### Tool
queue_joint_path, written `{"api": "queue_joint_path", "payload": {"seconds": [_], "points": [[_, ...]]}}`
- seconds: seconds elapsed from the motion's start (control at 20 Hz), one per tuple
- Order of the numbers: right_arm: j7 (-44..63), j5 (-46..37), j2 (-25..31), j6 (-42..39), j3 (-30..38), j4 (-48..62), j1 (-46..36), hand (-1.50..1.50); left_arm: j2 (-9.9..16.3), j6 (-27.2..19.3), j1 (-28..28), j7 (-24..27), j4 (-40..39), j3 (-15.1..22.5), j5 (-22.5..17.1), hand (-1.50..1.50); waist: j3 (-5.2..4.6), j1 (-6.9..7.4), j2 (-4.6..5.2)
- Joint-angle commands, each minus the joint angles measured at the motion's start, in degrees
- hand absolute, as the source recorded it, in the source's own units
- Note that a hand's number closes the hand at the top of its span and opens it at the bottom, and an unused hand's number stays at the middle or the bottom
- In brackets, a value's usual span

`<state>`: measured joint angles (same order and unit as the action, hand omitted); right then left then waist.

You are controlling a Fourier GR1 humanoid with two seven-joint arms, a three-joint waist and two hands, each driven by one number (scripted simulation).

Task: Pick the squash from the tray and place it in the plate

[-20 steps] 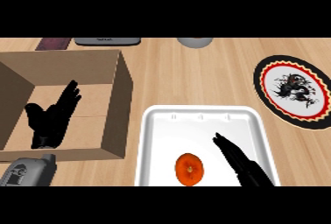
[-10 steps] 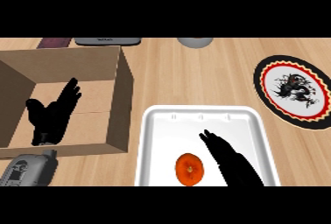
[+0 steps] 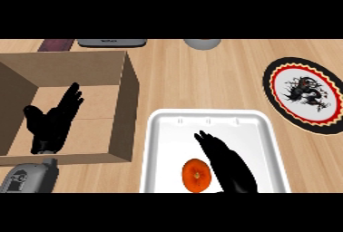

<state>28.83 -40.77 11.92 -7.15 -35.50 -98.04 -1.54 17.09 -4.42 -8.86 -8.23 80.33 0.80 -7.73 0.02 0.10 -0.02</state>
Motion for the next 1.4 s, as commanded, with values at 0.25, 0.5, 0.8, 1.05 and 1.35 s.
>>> {"api": "queue_joint_path", "payload": {"seconds": [0.25,0.5,0.8,1.05,1.35], "points": [[-3.2,-5.3,-4.7,0.4,3.2,9.3,-2.8,-1.5,-1.9,0.1,2.3,-5.4,7.2,-1.4,2.2,0.0,-0.01,0.08,-0.01],[-2.8,-6.1,-4.8,-5.3,3.2,7.1,-2.2,-1.5,-2.4,2.0,0.1,-3.3,3.6,-3.3,3.3,0.0,-0.02,-0.07,-0.02],[-6.4,-6.1,-8.3,-8.4,1.6,14.6,-8.2,1.5,-0.1,5.6,-1.9,-4.3,1.2,-6.2,0.3,0.0,-0.01,0.16,0.04],[-11.8,-8.7,-6.8,-2.0,0.1,12.4,-0.4,1.5,-4.6,1.8,3.0,-4.8,7.2,-2.3,5.0,0.0,0.0,0.01,-0.04],[-11.8,-3.9,-10.7,-7.8,13.7,23.3,-16.8,1.5,-4.2,3.3,1.1,-3.4,4.3,-3.6,4.9,0.0,0.0,0.48,0.12]]}}
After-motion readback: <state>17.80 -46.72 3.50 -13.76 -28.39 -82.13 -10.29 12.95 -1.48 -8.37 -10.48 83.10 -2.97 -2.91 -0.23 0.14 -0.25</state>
